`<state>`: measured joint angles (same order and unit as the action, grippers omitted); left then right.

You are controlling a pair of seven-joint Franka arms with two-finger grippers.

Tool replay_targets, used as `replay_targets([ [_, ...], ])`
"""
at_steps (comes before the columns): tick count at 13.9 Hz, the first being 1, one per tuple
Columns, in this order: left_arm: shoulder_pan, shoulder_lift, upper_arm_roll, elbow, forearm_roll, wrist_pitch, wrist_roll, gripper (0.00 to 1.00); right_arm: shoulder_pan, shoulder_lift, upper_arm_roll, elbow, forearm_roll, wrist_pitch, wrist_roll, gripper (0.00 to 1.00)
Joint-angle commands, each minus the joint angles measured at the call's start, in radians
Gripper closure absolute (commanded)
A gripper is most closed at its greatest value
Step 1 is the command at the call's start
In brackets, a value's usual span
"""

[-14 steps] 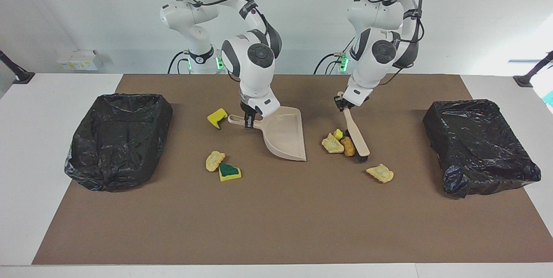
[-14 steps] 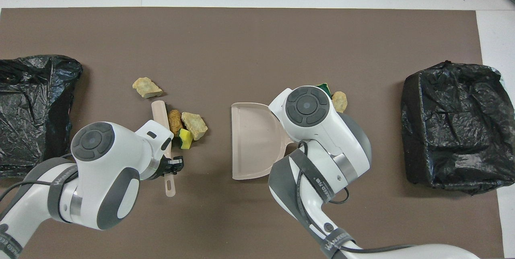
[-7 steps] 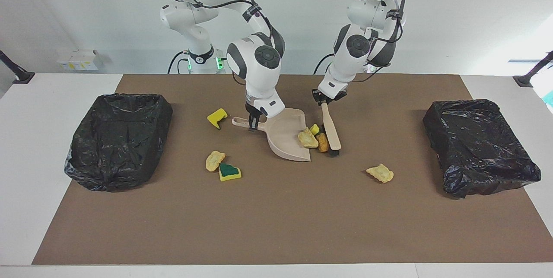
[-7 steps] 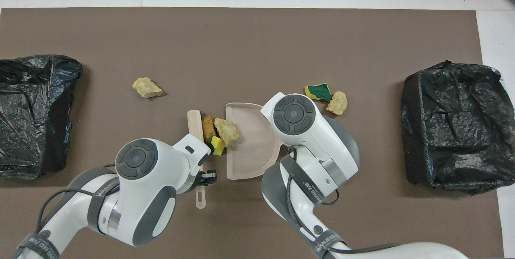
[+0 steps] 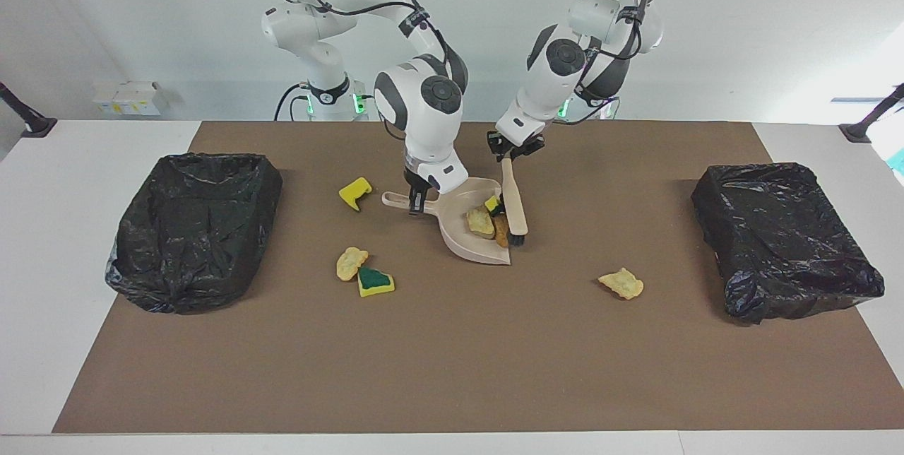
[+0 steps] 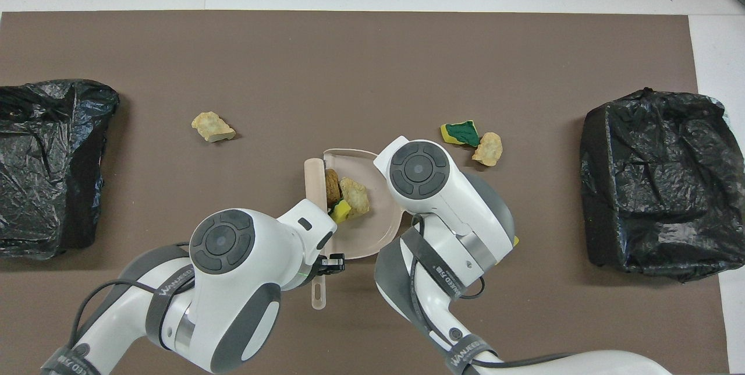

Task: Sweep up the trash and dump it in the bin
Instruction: 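Sweep the bread chunks into the dustpan with the brush in the left gripper, then sweep the remaining chunk into the dustpan with the left gripper's brush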

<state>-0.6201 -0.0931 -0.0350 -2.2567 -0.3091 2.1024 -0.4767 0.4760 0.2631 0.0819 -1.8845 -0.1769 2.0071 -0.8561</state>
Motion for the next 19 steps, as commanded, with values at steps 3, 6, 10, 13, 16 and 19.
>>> replay_targets([
  [3, 0.121, -0.037, 0.029, 0.098, 0.024, -0.226, 0.091, 1.0, 0.004, 0.007, 0.004, -0.007, -0.016, 0.033, 0.045, 1.0],
  [6, 0.244, -0.019, 0.029, 0.124, 0.189, -0.254, 0.196, 1.0, 0.004, 0.007, 0.004, -0.008, -0.016, 0.032, 0.045, 1.0],
  [10, 0.485, 0.029, 0.03, 0.16, 0.294, -0.175, 0.433, 1.0, 0.004, 0.007, 0.004, -0.008, -0.016, 0.032, 0.045, 1.0],
  [13, 0.549, 0.148, 0.03, 0.261, 0.349, -0.121, 0.503, 1.0, 0.004, 0.005, 0.004, -0.012, -0.016, 0.03, 0.045, 1.0],
  [16, 0.533, 0.291, 0.027, 0.347, 0.427, -0.075, 0.515, 1.0, 0.004, 0.005, 0.004, -0.012, -0.016, 0.03, 0.045, 1.0],
  [19, 0.523, 0.29, 0.023, 0.274, 0.418, 0.007, 0.532, 1.0, 0.004, 0.005, 0.004, -0.012, -0.016, 0.029, 0.045, 1.0],
])
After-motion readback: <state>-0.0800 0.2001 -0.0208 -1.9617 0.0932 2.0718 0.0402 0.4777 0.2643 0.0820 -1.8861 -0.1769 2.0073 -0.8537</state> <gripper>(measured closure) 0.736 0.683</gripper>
